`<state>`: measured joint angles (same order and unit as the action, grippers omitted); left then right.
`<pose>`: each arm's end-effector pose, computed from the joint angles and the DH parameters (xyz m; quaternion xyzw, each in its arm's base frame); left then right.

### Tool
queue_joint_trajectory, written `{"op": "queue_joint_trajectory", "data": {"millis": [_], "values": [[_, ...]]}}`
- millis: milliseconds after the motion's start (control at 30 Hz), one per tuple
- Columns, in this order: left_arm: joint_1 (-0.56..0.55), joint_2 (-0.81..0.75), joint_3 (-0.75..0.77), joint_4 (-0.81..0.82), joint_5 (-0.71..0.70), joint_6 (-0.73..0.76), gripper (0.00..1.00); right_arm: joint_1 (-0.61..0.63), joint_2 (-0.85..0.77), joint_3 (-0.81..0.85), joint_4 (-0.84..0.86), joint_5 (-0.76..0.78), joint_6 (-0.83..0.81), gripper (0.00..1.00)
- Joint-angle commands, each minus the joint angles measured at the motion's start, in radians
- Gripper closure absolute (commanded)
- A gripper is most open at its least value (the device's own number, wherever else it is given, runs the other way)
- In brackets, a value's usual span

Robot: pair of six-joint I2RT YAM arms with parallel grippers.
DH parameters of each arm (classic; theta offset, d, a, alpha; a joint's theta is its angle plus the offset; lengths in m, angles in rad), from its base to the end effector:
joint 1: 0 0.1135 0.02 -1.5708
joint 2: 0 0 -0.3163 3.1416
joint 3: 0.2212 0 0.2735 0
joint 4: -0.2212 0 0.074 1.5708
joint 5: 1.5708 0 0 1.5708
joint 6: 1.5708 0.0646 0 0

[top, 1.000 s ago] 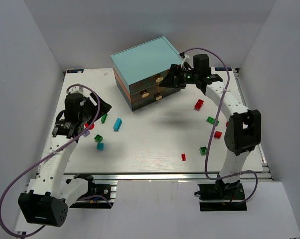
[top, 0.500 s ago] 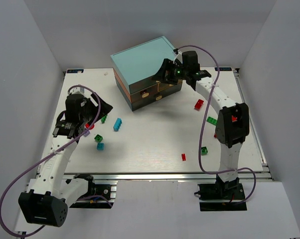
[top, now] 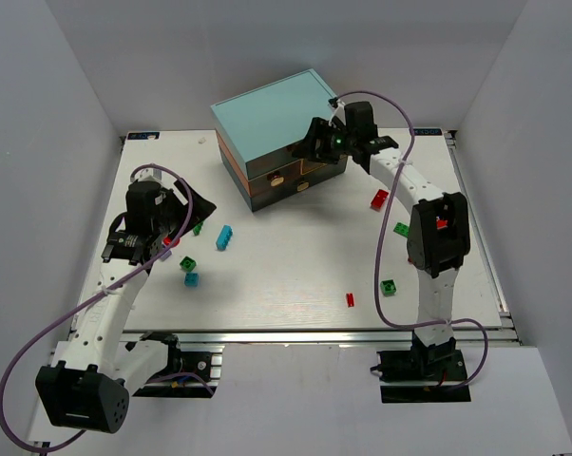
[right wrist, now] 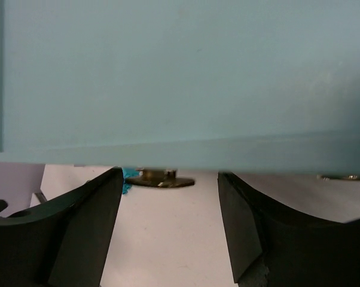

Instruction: Sort the legos into containers by color

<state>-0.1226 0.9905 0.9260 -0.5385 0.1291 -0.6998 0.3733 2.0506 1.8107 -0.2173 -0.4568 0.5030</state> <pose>0.2277 -0.0364 0.3424 -0.2226 0.8554 -0.2379 0.4027 0.5091 0.2300 0.3307 -0.0658 0.8329 0.3924 0.3846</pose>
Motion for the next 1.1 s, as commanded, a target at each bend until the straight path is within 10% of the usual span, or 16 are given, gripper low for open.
{"op": "queue_joint_trajectory", "data": {"millis": [0,500,800,1067], "values": [[0.000,-0.023,0.010,0.012,0.010,-0.003,0.14,-0.007,0.049,0.056,0.042,0.024,-0.037,0.30],[0.000,-0.004,-0.024,0.052,0.029,-0.018,0.14,-0.014,0.011,-0.002,0.165,0.020,-0.089,0.38],[0.000,0.011,-0.042,0.077,0.037,-0.027,0.14,-0.031,-0.061,-0.097,0.205,0.026,-0.118,0.73],[0.000,0.020,-0.058,0.095,0.029,-0.035,0.14,-0.039,-0.128,-0.203,0.252,0.009,-0.142,0.78]]}}
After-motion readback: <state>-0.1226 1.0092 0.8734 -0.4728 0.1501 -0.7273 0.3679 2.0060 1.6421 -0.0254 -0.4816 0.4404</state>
